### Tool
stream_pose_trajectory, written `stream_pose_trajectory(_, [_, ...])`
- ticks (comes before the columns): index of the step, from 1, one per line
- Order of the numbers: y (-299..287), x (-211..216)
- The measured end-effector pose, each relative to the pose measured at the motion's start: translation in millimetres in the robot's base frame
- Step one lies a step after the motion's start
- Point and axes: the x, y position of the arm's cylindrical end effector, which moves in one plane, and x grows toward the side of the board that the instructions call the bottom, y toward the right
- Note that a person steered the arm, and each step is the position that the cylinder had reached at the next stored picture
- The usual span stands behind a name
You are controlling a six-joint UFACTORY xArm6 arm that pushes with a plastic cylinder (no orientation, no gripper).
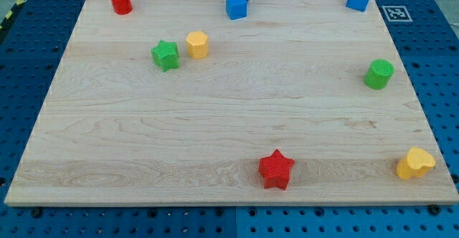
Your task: Drag the blue cube closer to the yellow hexagon
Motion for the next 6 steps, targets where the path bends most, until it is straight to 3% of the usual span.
stream_pose_trajectory(6, [-3,55])
